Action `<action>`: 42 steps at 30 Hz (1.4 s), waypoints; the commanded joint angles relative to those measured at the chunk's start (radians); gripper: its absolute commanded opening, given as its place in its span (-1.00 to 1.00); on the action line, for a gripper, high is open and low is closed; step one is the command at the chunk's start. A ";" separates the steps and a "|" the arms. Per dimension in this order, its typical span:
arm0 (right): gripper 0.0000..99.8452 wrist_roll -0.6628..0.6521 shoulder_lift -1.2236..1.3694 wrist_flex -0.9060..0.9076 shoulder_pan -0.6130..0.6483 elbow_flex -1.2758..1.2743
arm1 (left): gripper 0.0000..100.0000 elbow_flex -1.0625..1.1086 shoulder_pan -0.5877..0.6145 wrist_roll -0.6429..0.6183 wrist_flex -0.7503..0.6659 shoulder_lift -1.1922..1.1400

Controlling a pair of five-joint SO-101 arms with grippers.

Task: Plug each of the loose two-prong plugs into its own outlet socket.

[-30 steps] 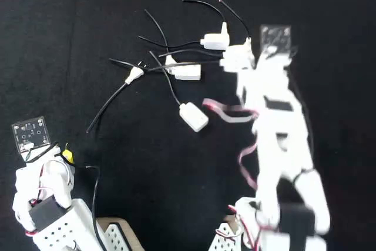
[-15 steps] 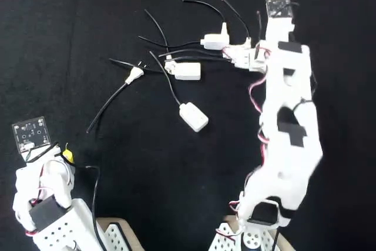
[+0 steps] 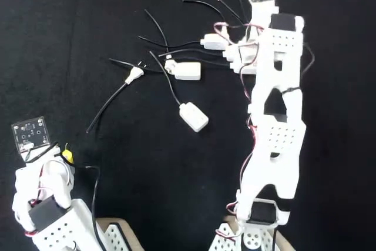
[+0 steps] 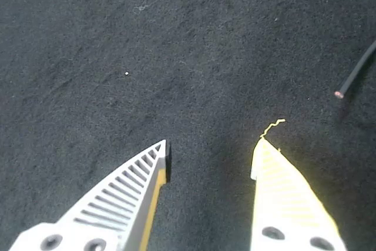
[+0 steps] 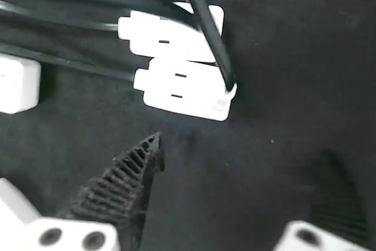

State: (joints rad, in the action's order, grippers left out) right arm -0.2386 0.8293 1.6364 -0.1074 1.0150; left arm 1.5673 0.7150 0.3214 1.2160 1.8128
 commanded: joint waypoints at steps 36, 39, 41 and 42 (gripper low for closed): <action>-0.97 0.213 -1.377 -0.830 -0.140 -1.991 | -0.52 -0.776 -1.081 -0.671 -0.612 -1.448; -0.97 0.215 -1.369 -0.879 -0.187 -2.025 | -0.52 -0.869 -1.079 -0.729 -0.683 -1.623; -0.97 0.209 -1.377 -0.924 -0.189 -2.074 | -0.46 -0.938 -1.078 -0.824 -0.686 -1.731; -0.97 0.207 -1.377 -0.947 -0.189 -2.087 | -0.41 -0.969 -1.078 -0.878 -0.684 -1.777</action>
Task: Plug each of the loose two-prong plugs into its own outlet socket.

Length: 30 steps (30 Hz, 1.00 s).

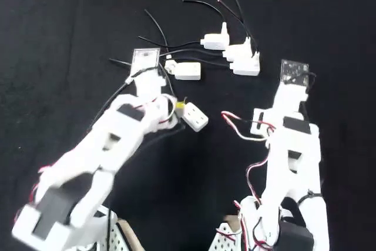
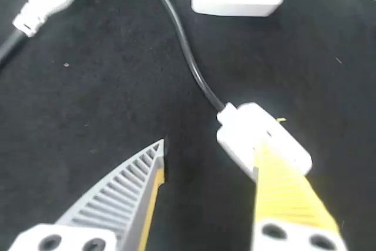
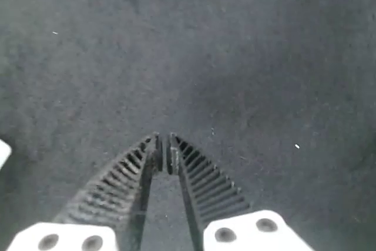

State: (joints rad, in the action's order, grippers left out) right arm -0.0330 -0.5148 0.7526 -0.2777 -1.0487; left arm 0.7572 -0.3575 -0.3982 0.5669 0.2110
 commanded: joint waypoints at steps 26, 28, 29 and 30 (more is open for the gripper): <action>-0.97 0.000 -0.025 -0.101 -0.018 -0.035 | -0.94 -0.739 -0.002 -0.292 0.609 -0.618; -0.97 0.000 -0.025 -0.101 -0.018 -0.036 | -0.94 -0.739 0.013 -0.247 0.646 -0.603; -0.97 0.000 -0.025 -0.101 -0.018 -0.036 | -0.94 -0.737 0.021 -0.227 0.663 -0.594; -0.97 0.000 -0.025 -0.101 -0.018 -0.036 | -0.94 -0.731 0.031 -0.209 0.684 -0.583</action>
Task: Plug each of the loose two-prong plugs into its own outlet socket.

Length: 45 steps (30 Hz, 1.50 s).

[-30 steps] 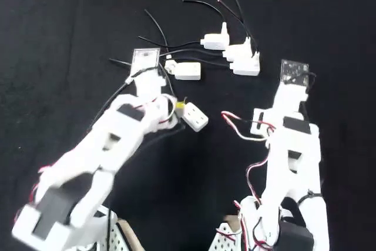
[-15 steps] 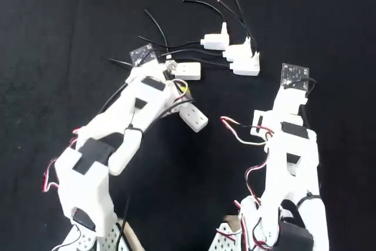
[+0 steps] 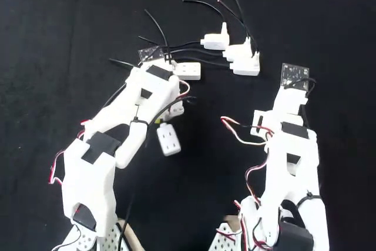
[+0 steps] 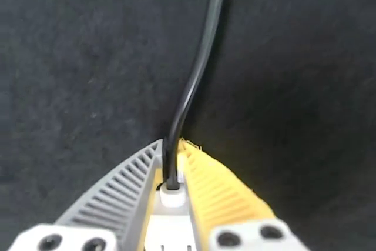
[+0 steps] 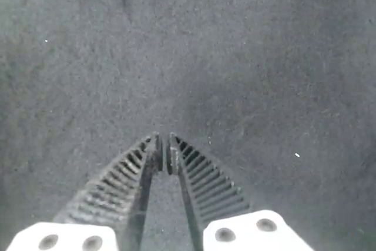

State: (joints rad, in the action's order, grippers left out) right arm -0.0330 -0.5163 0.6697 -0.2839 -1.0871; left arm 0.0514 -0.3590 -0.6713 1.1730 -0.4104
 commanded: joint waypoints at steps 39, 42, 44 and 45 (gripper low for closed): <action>-0.97 0.000 -0.024 -0.071 0.020 -0.036 | -0.36 0.661 0.791 0.450 0.074 0.816; -0.97 0.000 -0.024 -0.071 0.020 -0.036 | -0.36 0.661 0.843 0.509 0.072 0.809; -0.97 0.000 -0.024 -0.069 0.020 -0.036 | -0.36 0.671 0.865 0.511 0.069 0.807; -0.97 0.000 -0.024 -0.069 0.020 -0.036 | -0.36 0.687 0.869 0.509 0.051 0.807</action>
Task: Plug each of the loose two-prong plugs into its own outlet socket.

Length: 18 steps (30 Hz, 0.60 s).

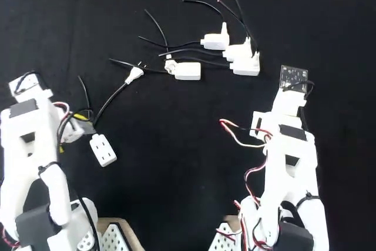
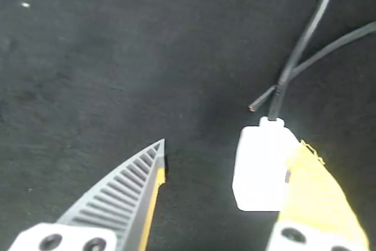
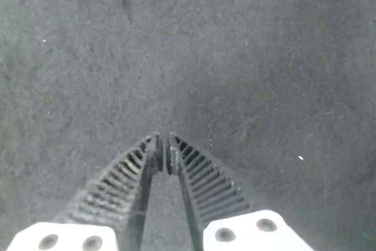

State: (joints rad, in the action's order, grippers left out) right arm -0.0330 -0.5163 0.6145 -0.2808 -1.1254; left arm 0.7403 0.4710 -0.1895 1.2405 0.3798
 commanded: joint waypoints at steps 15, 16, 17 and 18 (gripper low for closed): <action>-0.97 -0.002 -0.027 -0.017 0.031 -0.010 | -0.35 0.208 0.038 -0.064 -0.385 0.029; -0.97 -0.002 -0.027 -0.017 0.037 -0.012 | -0.35 0.200 0.035 -0.078 -0.385 0.029; -0.97 -0.002 -0.027 -0.017 0.038 -0.013 | -0.35 0.193 0.030 -0.103 -0.387 0.029; -0.97 -0.002 -0.027 -0.017 0.038 -0.013 | -0.35 0.183 0.025 -0.130 -0.388 0.026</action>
State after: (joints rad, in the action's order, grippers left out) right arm -0.0330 -0.5178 0.6145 -0.2547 -1.1423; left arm 0.9720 0.5079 -0.2463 0.8707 0.3798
